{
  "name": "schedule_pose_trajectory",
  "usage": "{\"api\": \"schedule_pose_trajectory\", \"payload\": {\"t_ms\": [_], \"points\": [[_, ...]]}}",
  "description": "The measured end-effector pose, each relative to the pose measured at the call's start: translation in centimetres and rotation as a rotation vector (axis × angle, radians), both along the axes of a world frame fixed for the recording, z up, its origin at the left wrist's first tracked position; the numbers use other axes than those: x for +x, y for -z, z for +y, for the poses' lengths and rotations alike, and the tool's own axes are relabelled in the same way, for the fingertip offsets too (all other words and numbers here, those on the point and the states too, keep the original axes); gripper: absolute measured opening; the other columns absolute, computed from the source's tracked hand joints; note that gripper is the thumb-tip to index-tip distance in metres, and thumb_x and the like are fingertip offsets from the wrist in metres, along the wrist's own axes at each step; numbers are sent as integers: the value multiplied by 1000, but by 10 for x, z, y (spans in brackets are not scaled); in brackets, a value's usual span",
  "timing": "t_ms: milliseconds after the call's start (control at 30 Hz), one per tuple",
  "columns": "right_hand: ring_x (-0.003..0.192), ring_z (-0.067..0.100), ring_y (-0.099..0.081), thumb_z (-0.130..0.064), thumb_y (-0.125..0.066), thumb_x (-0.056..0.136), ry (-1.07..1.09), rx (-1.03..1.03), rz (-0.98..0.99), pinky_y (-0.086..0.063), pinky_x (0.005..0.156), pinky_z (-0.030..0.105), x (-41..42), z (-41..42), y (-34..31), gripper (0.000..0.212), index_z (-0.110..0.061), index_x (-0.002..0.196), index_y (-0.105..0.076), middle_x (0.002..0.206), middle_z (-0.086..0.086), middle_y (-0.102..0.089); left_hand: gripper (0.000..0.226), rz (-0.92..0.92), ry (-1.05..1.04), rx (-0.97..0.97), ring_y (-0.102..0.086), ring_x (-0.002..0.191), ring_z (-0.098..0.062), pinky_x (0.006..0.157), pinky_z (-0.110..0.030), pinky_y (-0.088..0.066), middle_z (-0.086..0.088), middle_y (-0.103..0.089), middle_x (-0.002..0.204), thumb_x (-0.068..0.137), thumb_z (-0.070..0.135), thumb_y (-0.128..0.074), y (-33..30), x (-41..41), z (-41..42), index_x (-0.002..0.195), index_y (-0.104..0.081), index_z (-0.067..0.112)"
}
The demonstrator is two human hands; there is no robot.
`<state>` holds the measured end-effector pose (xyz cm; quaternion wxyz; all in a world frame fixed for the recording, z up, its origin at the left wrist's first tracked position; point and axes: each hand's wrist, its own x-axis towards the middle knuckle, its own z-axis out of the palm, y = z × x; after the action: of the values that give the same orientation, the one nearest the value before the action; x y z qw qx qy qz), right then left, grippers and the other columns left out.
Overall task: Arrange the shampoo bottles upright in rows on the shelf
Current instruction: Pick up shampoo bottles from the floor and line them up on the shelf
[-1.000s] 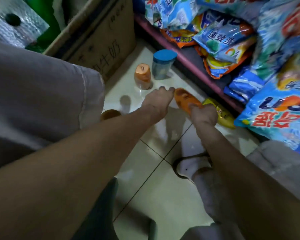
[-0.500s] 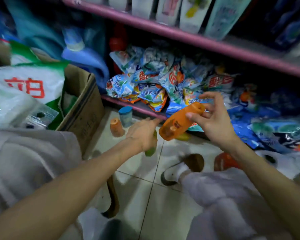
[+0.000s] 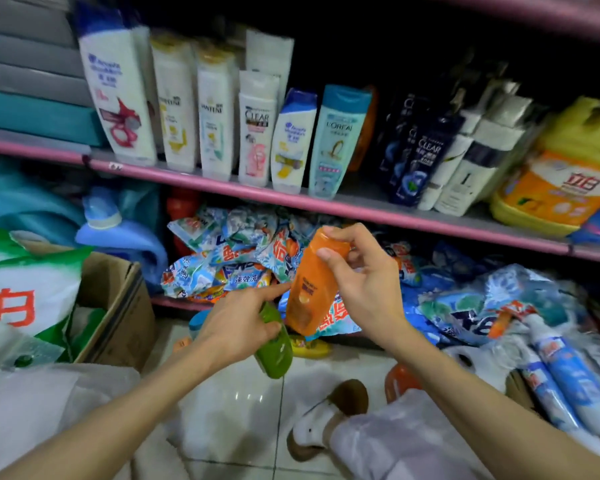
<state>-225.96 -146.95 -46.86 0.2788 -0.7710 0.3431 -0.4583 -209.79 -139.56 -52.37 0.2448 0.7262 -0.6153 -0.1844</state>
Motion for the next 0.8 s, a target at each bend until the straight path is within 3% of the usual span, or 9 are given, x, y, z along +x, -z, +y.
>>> {"api": "schedule_pose_trajectory", "payload": {"t_ms": [67, 133, 200, 267, 333, 433, 500, 667, 800], "points": [[65, 1, -55, -24, -68, 85, -18, -11, 24, -42, 57, 13, -2, -5, -15, 21, -40, 93, -56, 81, -23, -64, 71, -9, 8, -51, -53, 73, -9, 62, -25, -42, 14, -56, 70, 76, 28, -69, -5, 1, -6, 136, -39, 50], [66, 5, -57, -24, -67, 85, -26, -14, 32, -47, 60, 16, -7, -13, -34, 28, -37, 106, -55, 82, -15, -65, 70, 29, 7, -85, -55, 81, -8, 68, -25, -44, 14, -64, 90, 75, 30, -72, -9, 3, -14, 135, -41, 46], [80, 14, -62, -24, -66, 87, -11, -7, 25, -53, 71, 23, -14, -25, -57, 41, -35, 123, -50, 91, -10, -65, 68, 107, 1, -105, -60, 87, -8, 77, -28, -49, 13, -65, 103, 72, 30, -74, -14, 7, -25, 131, -45, 45], [93, 18, -62, -24, -64, 88, 36, -37, 18, -53, 82, 29, -22, -40, -83, 45, -30, 130, -49, 100, -12, -63, 60, 266, 0, -137, -63, 74, -3, 71, -24, -53, 12, -66, 92, 67, 29, -78, -23, 12, -39, 120, -53, 44], [96, 14, -62, -24, -65, 88, 84, -102, -9, -54, 86, 30, -27, -61, -109, 40, -23, 127, -54, 105, -10, -64, 51, 461, -4, -166, -67, 68, -4, 67, -27, -56, 10, -67, 88, 64, 25, -83, -32, 14, -52, 105, -59, 44], [88, 6, -62, -21, -66, 88, 171, -177, -59, -52, 80, 25, -28, -98, -139, 35, -16, 121, -56, 100, -6, -64, 46, 716, -12, -222, -71, 81, -13, 76, -34, -58, 6, -72, 91, 63, 14, -86, -43, 12, -67, 94, -65, 41], [81, -3, -59, -23, -65, 88, 232, -229, -33, -50, 75, 18, -24, -123, -146, 36, -15, 122, -55, 94, -13, -61, 48, 833, -15, -281, -70, 85, -13, 75, -27, -56, 6, -73, 92, 63, 7, -85, -48, 7, -72, 93, -68, 40], [92, 10, -62, -24, -63, 89, 284, -166, 57, -52, 87, 37, -4, -182, -134, 35, -20, 122, -53, 98, -10, -62, 45, 919, 3, -290, -69, 85, -5, 71, -12, -51, 9, -74, 92, 62, 5, -83, -59, 11, -74, 91, -71, 37], [96, 15, -63, -16, -62, 90, 193, -42, 157, -51, 90, 35, 10, -215, -118, 34, -18, 123, -54, 107, 4, -67, 45, 969, -41, -269, -70, 83, -8, 67, -13, -51, 5, -75, 91, 58, -2, -82, -62, 27, -78, 94, -71, 23]]}}
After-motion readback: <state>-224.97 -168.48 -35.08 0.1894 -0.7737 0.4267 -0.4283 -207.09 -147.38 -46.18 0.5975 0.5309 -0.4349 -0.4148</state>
